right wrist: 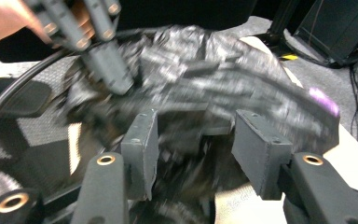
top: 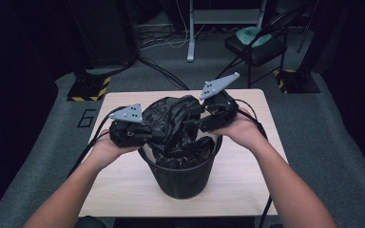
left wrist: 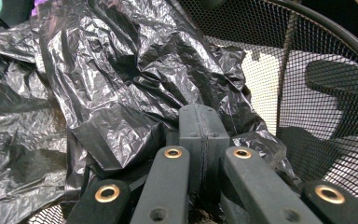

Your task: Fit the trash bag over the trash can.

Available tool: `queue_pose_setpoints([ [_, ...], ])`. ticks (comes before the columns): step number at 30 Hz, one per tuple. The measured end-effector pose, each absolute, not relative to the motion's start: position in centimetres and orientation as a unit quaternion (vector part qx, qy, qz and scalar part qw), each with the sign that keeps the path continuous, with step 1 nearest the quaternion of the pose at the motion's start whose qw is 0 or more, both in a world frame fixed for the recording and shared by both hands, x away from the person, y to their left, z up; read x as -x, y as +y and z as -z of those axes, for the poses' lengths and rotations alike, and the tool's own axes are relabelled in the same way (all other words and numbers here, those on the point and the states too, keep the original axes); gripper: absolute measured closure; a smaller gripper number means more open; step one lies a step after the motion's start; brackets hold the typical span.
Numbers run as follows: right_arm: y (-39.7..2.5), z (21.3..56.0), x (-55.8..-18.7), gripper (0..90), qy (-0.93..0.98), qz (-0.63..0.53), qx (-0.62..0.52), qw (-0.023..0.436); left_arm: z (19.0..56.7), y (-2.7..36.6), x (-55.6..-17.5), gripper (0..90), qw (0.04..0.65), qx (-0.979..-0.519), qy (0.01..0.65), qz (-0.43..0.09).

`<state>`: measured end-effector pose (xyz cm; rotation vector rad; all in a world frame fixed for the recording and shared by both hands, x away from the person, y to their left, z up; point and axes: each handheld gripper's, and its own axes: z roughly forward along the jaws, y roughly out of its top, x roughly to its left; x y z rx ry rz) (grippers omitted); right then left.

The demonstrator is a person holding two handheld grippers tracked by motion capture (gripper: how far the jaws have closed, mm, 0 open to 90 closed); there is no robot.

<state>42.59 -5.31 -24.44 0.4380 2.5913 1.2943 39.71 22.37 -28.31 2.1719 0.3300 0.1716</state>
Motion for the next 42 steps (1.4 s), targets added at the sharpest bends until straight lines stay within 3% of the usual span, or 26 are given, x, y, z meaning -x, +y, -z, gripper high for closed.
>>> queue_pose_setpoints([
  [7, -3.4, 24.2, -45.3, 47.4, 0.88, -0.425, -0.169, 0.128, 28.5, 22.6, -39.7, 89.7, 0.448, -0.882, 0.13, -0.063],
  [17, -4.7, 26.1, -49.0, 46.8, 0.88, -0.385, -0.233, 0.155, 28.5, 22.8, -40.3, 89.6, 0.449, -0.882, 0.133, -0.051],
  [30, -5.5, 26.5, -49.8, 71.6, 0.882, -0.388, -0.229, 0.139, 28.5, 22.8, -40.9, 88.5, 0.453, -0.88, 0.138, -0.043],
  [36, -5.6, 25.5, -49.1, 74.1, 0.873, -0.409, -0.212, 0.156, 28.5, 23.0, -41.0, 87.9, 0.454, -0.879, 0.14, -0.041],
  [42, -5.3, 24.7, -47.6, 86.5, 0.876, -0.421, -0.179, 0.155, 27.9, 23.6, -40.6, 80.1, 0.463, -0.875, 0.135, -0.04],
])
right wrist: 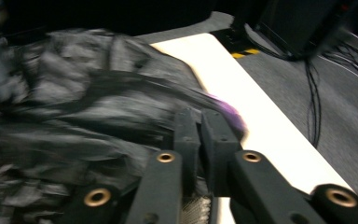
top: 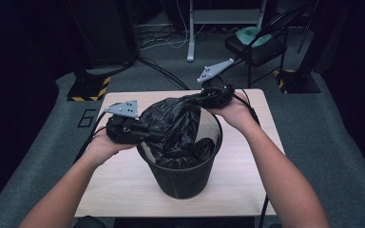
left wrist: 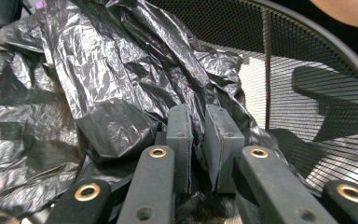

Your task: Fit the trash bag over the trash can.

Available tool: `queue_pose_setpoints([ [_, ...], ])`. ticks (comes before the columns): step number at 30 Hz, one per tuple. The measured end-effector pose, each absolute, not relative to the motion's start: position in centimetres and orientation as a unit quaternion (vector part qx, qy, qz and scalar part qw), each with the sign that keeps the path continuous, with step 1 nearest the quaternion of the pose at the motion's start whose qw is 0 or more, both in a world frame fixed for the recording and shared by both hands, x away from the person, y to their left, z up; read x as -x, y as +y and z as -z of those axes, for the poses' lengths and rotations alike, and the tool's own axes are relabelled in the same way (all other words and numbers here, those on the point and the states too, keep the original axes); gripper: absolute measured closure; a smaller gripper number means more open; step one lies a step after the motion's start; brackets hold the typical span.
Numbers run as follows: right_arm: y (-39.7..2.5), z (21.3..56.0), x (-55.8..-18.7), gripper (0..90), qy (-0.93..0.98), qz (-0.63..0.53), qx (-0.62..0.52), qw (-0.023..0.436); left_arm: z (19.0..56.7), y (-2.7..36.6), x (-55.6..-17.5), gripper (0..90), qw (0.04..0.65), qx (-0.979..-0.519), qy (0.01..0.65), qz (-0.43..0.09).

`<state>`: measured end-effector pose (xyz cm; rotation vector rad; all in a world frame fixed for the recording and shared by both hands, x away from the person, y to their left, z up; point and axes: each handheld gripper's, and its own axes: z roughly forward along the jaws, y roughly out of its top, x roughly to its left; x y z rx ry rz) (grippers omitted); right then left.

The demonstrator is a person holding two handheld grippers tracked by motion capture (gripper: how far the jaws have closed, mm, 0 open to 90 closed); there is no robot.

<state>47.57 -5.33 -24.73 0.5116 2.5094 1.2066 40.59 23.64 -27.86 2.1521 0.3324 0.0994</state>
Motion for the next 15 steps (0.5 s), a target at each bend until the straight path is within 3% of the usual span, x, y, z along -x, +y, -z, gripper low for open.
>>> queue_pose_setpoints([
  [3, -4.6, 24.7, -47.0, 81.5, 0.885, -0.402, -0.161, 0.171, 27.8, 23.9, -40.5, 84.7, 0.458, -0.877, 0.137, -0.044],
  [5, -4.4, 24.8, -47.2, 63.8, 0.881, -0.398, -0.169, 0.194, 27.9, 23.8, -40.5, 85.2, 0.454, -0.879, 0.139, -0.044],
  [9, -4.9, 25.2, -48.8, 57.4, 0.875, -0.393, -0.214, 0.187, 28.2, 23.5, -40.6, 85.1, 0.448, -0.882, 0.14, -0.046],
  [12, -5.5, 25.8, -49.8, 60.9, 0.875, -0.393, -0.237, 0.153, 28.3, 23.4, -40.8, 85.1, 0.45, -0.881, 0.139, -0.041],
  [15, -5.8, 26.2, -50.2, 72.6, 0.875, -0.405, -0.236, 0.12, 28.5, 23.3, -41.0, 85.1, 0.449, -0.882, 0.141, -0.037],
])
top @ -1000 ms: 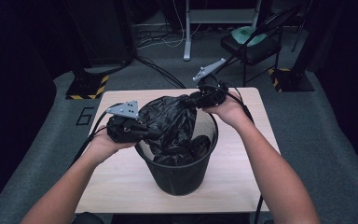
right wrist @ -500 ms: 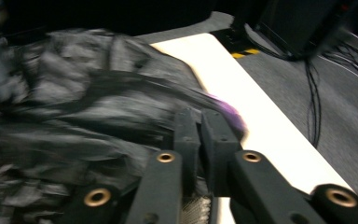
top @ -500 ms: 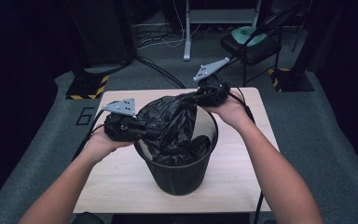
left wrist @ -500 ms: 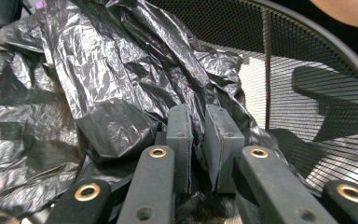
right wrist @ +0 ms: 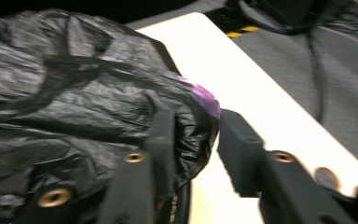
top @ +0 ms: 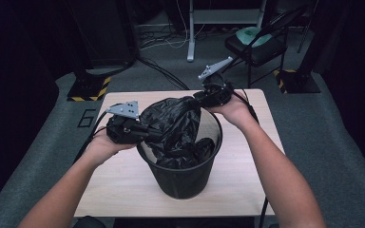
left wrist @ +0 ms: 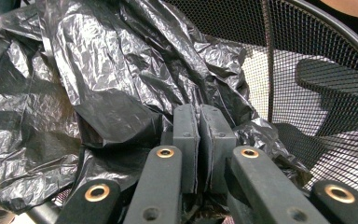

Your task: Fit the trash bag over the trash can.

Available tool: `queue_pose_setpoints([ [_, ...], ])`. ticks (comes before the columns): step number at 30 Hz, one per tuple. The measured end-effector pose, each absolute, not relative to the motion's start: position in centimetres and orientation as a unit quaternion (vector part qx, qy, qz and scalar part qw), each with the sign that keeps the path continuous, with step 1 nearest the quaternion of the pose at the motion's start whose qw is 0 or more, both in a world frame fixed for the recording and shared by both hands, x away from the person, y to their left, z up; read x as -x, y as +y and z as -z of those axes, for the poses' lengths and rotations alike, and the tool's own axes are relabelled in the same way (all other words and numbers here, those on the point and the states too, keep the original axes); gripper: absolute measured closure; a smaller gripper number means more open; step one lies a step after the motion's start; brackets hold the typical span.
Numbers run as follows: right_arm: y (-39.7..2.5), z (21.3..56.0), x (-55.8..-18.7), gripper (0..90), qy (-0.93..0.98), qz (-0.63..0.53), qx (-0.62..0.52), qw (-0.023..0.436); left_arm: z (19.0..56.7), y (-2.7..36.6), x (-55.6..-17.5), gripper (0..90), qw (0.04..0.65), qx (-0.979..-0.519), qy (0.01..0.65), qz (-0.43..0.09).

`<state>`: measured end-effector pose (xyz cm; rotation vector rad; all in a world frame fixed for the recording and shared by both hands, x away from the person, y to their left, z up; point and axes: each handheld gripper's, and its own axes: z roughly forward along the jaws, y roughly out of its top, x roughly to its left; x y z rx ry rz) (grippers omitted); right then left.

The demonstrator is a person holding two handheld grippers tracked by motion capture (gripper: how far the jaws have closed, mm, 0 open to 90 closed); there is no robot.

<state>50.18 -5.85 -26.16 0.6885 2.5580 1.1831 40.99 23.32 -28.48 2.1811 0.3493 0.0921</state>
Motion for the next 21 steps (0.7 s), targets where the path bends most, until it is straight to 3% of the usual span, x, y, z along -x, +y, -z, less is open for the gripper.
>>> queue_pose_setpoints([
  [6, -5.5, 25.7, -49.4, 88.0, 0.875, -0.413, -0.211, 0.137, 29.0, 23.4, -41.2, 85.1, 0.45, -0.88, 0.148, -0.032],
  [9, -5.3, 25.2, -48.6, 88.8, 0.875, -0.418, -0.197, 0.146, 28.8, 23.7, -41.1, 83.4, 0.454, -0.878, 0.15, -0.035],
  [21, -4.0, 24.5, -42.3, 89.2, 0.884, -0.426, -0.103, 0.163, 25.8, 25.5, -40.8, 51.0, 0.484, -0.854, 0.183, -0.058],
])
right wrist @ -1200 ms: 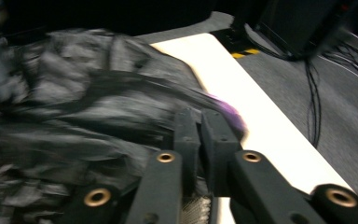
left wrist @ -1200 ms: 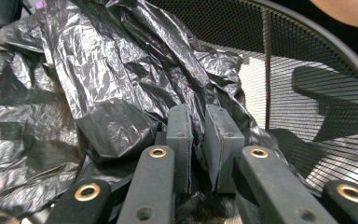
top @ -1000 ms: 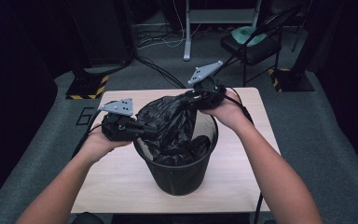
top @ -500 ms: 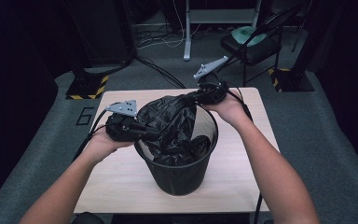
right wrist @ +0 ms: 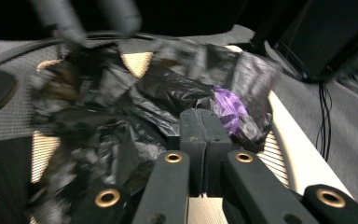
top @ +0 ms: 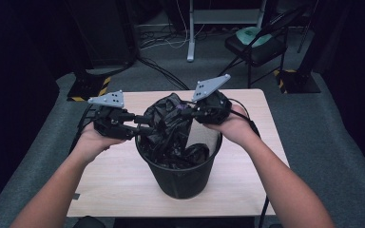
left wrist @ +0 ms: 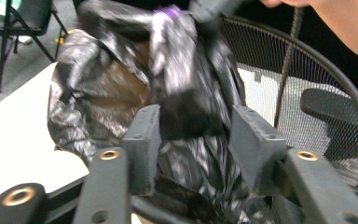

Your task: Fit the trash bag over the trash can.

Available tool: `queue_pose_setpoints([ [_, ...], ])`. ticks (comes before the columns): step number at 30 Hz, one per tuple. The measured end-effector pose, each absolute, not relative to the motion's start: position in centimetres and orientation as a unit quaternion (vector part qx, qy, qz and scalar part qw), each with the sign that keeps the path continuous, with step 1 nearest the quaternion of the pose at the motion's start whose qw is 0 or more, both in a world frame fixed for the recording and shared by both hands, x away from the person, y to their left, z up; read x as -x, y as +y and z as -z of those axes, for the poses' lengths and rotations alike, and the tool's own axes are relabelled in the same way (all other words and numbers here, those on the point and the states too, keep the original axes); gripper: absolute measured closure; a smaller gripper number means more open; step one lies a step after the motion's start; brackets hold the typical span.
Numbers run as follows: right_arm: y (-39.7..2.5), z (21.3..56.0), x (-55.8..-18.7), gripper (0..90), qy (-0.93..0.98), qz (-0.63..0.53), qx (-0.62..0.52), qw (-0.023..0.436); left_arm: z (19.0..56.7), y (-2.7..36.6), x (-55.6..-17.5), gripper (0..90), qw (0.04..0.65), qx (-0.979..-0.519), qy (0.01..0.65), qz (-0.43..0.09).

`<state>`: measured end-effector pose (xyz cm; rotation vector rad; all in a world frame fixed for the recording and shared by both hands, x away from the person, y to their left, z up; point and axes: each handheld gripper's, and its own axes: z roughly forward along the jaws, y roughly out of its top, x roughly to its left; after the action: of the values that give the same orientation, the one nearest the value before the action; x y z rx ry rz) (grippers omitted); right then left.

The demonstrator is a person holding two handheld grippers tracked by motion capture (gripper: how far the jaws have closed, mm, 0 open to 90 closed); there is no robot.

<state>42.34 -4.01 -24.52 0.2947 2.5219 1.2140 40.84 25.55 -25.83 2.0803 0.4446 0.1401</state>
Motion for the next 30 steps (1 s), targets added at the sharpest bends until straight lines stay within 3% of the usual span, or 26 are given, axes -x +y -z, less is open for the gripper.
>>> queue_pose_setpoints([
  [9, -2.6, 24.3, -39.0, 89.2, 0.885, -0.431, -0.055, 0.164, 25.0, 23.6, -40.7, 46.9, 0.48, -0.859, 0.168, -0.057],
  [24, -2.1, 24.8, -37.0, 89.1, 0.89, -0.426, -0.029, 0.163, 24.6, 22.7, -42.2, 46.8, 0.477, -0.855, 0.187, -0.078],
  [30, -2.2, 24.8, -37.1, 89.0, 0.889, -0.426, -0.027, 0.164, 25.3, 22.0, -42.5, 46.8, 0.471, -0.864, 0.17, -0.055],
])
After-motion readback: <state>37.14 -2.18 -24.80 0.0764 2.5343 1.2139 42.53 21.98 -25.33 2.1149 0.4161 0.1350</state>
